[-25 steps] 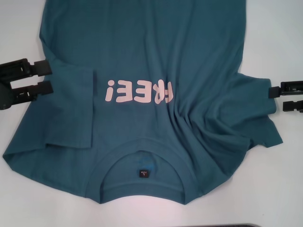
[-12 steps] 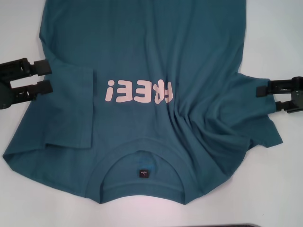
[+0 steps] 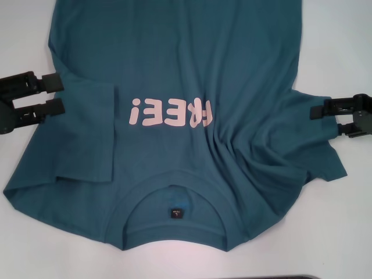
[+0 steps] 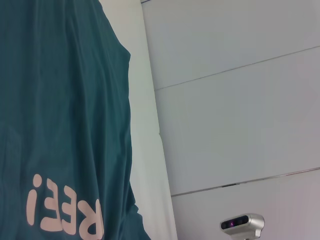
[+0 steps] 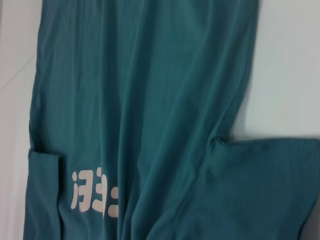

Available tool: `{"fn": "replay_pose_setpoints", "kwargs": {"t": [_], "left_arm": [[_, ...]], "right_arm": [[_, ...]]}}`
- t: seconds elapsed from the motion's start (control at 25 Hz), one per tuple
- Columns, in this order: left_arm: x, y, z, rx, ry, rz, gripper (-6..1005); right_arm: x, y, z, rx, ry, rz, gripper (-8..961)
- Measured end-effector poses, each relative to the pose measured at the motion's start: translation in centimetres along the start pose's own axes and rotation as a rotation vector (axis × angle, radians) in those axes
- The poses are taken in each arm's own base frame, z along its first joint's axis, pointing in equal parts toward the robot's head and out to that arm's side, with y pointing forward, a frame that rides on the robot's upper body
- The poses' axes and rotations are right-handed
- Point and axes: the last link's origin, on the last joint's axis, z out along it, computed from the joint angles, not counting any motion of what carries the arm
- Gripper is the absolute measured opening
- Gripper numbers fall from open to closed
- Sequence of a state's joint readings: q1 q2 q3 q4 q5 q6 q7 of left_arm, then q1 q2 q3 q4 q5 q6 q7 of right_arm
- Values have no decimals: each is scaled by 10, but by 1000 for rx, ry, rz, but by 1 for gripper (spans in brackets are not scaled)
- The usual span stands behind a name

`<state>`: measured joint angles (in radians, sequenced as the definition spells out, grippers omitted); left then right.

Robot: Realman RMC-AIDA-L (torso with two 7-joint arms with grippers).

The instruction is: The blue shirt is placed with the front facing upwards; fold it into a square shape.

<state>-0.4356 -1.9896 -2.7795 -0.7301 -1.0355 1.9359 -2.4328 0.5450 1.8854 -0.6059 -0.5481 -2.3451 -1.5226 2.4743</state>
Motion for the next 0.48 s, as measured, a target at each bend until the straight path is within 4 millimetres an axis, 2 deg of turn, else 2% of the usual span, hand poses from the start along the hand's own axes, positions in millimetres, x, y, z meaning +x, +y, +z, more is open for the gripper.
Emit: {"fn": "replay_pose_setpoints", "kwargs": {"t": [0.36,0.48], "left_arm": [[0,1,1,-3,-5,1,734],[0,1,1,-4,-7,1,733]], "right_arm": [[-4,6,3,22,34,-60,856],[-4,7,4,24,36,-64,730]]}}
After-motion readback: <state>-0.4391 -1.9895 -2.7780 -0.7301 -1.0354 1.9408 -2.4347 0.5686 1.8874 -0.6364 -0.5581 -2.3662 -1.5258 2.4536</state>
